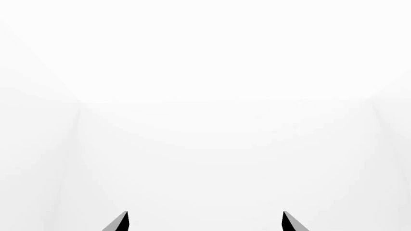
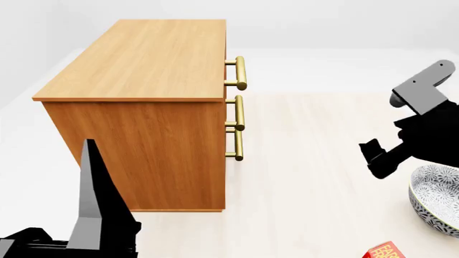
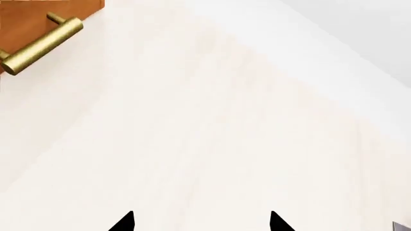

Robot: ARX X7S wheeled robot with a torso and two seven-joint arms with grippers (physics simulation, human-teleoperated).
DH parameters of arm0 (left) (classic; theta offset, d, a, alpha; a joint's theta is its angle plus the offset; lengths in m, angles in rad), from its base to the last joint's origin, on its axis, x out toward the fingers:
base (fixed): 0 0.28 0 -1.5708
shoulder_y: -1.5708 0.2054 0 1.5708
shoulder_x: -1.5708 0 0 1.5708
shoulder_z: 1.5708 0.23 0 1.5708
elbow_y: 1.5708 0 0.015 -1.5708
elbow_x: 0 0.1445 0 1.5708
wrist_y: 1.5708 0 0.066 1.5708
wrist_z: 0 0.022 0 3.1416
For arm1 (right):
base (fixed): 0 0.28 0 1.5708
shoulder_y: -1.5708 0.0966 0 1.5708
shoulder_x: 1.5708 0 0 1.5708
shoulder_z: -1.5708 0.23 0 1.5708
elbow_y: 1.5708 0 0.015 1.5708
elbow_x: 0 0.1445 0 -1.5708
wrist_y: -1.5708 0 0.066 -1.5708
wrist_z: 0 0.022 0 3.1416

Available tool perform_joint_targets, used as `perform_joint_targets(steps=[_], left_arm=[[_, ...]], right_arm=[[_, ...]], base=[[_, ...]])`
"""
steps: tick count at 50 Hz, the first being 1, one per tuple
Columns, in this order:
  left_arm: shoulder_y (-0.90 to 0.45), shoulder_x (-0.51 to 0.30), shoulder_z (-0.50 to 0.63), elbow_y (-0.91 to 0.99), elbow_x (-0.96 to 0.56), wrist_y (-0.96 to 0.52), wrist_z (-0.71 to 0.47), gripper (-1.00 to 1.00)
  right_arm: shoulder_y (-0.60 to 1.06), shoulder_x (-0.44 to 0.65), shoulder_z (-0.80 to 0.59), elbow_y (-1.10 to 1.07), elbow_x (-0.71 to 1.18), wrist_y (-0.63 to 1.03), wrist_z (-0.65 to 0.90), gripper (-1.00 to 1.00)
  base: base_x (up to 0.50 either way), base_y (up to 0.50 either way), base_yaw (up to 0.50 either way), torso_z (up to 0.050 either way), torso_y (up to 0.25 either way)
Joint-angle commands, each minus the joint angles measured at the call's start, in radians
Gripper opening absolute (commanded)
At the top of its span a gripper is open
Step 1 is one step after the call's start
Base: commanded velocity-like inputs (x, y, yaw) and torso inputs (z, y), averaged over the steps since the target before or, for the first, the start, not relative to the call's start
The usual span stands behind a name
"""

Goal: Close the top drawer of the cabinet and put the bowl on top of it.

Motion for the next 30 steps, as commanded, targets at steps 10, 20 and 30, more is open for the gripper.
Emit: perform_joint_targets(steps=[10,20,30], left_arm=[[0.004,0.009,-0.015,-0.023,0.019,0.011,0.011,1.0],[-0.001,0.006,-0.013,-0.011,0.018,-0.004,0.006,1.0],[0.001,0.002,-0.016,-0.016,0.015,0.004,0.002,1.0]], right_arm=[[-0.005,0.136,-0.035,-0.05,0.019,0.115,-0.068,1.0],[-0.034,0.189,-0.014,-0.034,0.076,0.115,-0.042,1.0],[-0.055,0.225,0.005,-0.014,0.118,0.109,-0.004,1.0]], base=[[0.0,0.0,0.0,0.0,0.0],[0.0,0.0,0.0,0.0,0.0],[0.0,0.0,0.0,0.0,0.0]])
